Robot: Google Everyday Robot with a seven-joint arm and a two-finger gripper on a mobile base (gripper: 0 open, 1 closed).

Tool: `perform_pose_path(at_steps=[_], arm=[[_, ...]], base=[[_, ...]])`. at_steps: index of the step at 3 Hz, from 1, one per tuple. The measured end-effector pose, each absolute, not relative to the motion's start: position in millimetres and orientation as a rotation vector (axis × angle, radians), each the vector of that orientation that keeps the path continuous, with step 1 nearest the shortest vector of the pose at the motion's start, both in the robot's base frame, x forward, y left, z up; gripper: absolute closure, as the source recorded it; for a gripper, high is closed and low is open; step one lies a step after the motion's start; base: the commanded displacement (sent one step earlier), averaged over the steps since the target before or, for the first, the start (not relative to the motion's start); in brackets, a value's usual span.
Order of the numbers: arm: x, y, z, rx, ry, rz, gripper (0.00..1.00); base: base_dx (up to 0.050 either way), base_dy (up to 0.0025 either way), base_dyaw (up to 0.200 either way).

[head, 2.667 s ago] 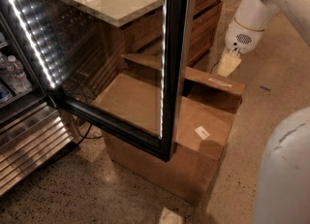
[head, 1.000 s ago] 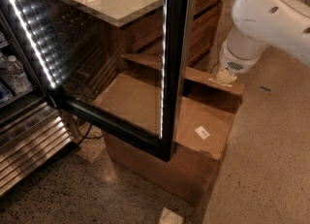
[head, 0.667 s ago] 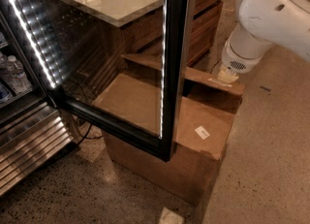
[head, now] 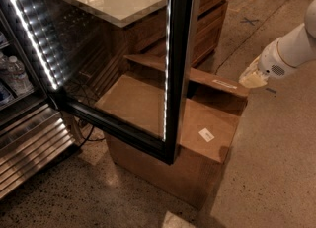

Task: Close right fridge door

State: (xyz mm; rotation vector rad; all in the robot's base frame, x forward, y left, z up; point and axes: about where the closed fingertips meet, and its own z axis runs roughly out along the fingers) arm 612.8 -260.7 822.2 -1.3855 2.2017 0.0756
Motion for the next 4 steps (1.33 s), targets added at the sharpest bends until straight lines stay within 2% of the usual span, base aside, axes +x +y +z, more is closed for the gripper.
perform_pose_path(at_steps=[1, 3, 4], arm=[[608, -252, 824, -1.319, 2.125, 0.336, 1.0], [608, -242, 829, -1.295, 2.098, 0.405, 1.0], [609, -238, 826, -1.283, 2.023, 0.566, 1.0]], base=[[0.0, 0.0, 0.0], [0.0, 0.0, 0.0], [0.0, 0.0, 0.0]])
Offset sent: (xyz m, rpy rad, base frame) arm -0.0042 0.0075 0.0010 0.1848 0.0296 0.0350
